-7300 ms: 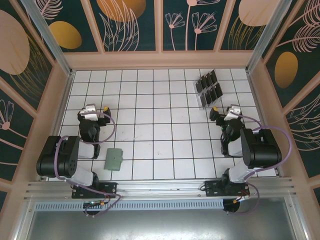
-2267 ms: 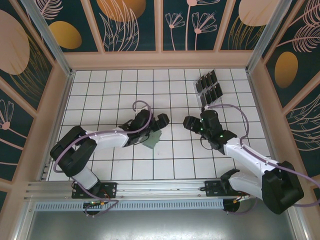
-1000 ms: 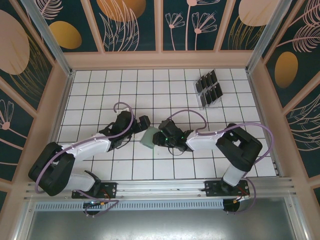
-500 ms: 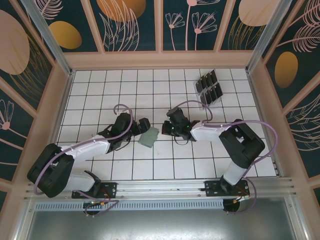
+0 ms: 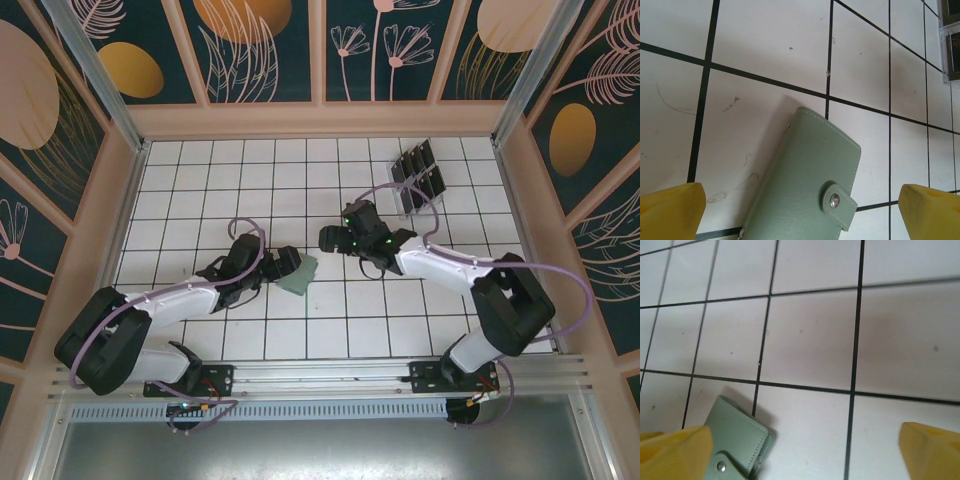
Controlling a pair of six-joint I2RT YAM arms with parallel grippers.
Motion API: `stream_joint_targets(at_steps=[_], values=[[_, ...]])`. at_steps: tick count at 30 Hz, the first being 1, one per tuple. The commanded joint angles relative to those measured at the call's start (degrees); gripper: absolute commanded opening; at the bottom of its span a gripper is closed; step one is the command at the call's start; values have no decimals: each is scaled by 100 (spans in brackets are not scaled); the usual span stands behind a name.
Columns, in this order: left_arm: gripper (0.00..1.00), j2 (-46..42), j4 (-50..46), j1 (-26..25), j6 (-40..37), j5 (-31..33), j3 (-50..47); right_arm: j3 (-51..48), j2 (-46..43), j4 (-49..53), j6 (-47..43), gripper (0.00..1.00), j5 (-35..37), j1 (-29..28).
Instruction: Put the credit cards into the card holder
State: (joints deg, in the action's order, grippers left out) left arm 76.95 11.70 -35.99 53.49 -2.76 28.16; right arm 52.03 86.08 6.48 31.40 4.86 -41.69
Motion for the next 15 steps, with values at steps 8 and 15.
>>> stream_joint_targets(at_steps=[8, 15], values=[[99, 330, 408, -356, 235, 19, 83, -1177, -1063, -1061, 314, 99, -1494, 782], [99, 505, 597, -583, 472, 26, 57, -1763, -1360, -1454, 648, 75, -1767, 780]])
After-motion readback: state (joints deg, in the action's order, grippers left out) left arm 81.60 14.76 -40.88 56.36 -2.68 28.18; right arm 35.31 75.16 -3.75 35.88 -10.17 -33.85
